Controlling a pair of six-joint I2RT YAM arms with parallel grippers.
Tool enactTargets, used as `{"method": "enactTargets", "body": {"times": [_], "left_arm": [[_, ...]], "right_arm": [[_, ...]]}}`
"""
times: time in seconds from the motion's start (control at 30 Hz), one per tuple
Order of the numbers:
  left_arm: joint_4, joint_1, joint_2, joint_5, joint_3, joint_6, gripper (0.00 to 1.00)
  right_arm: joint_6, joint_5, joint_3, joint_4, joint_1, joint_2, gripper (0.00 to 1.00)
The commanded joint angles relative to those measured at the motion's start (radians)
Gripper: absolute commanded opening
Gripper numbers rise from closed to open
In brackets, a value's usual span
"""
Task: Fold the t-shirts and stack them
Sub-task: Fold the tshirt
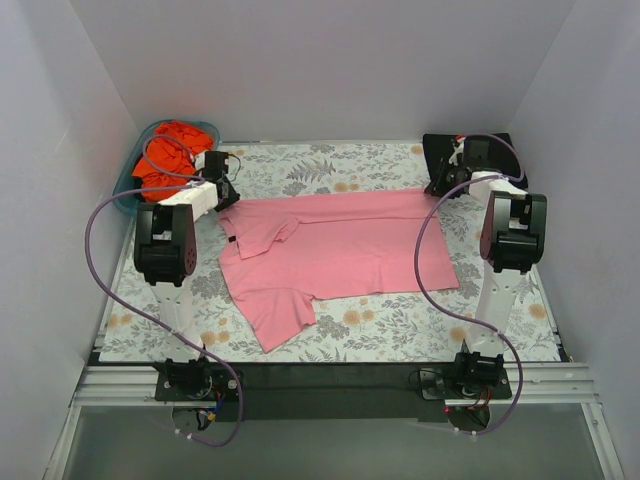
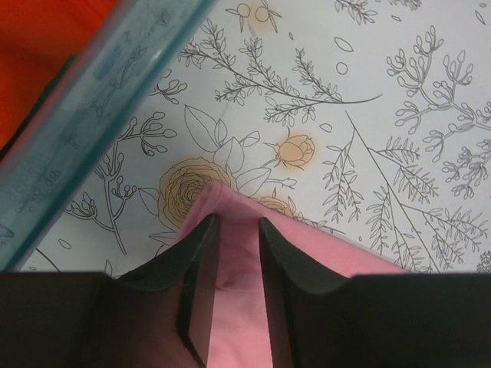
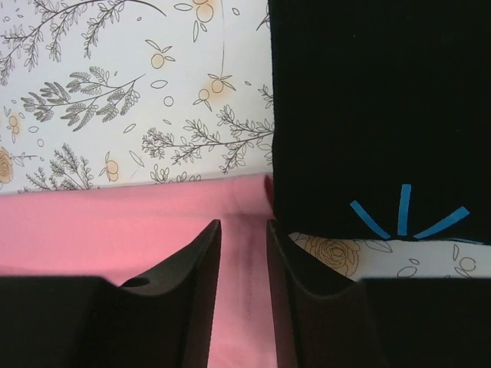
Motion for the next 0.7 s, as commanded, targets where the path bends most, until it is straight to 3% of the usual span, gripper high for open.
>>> {"method": "enactTargets", "body": {"times": [0.0, 0.1, 0.23, 0.43, 0.67], "left_arm": [[-0.016, -0.034, -0.12, -0.054, 0.023, 0.05, 0.3], [-0.016, -0.072, -0.196, -0.072, 0.034, 0.078, 0.43], [-0.021, -0.105, -0.323, -0.074, -0.003, 0.069, 0.55], [-0.094, -0.122, -0.574, -0.059, -0.224, -0.04, 0.58], [-0.14, -0.123, -0.826, 0.013, -0.529, -0.063, 0.58]], "right_arm": [[-0.06, 0.019, 0.023, -0.022, 0.018, -0.111, 0.39], [-0.077, 0.005, -0.006, -0.025, 0.07, -0.195, 0.46], [-0.112, -0.001, -0.081, -0.025, 0.183, -0.321, 0.47], [-0.134, -0.02, -0.187, 0.018, 0.439, -0.398, 0.45], [-0.198, 0.031, -0.151, 0.072, 0.709, -0.299, 0.45]]}}
